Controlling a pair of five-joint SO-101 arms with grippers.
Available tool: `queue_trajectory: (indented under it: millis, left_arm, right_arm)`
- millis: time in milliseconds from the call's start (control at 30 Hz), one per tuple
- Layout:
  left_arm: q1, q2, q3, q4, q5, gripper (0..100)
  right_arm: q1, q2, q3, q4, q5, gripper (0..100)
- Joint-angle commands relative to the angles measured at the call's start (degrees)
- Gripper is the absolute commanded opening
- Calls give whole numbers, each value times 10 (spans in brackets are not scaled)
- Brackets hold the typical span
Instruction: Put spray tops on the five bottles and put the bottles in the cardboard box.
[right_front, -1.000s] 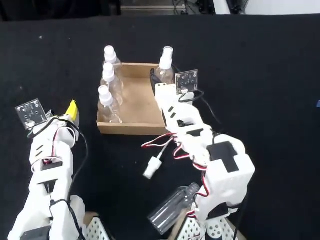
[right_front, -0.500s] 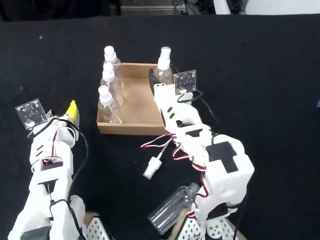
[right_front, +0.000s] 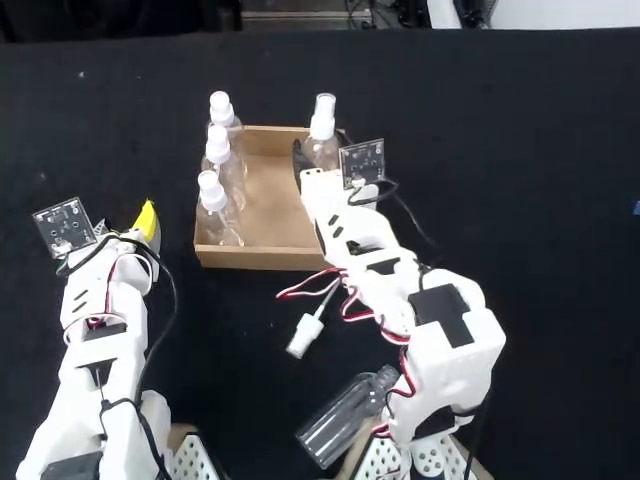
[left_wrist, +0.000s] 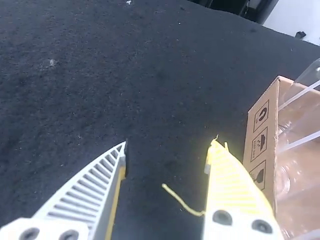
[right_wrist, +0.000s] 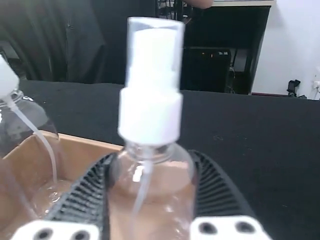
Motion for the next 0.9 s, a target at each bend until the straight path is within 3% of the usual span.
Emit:
queue_trajectory:
  millis: [0,467,700,867]
  left_arm:
    - [7,-6,-4,-11,-5,234]
    - [7,-6,-4,-11,-5,234]
    - [7,-6,-4,-11,-5,234]
    - [7,-6,-4,-11,-5,234]
  right_arm:
    - [-15,-7,-10,3,4,198]
    - [-27,-3,-7,3,4,211]
    - [-27,-7,14,2,4,364]
    - [-28,-7,15,1,3,358]
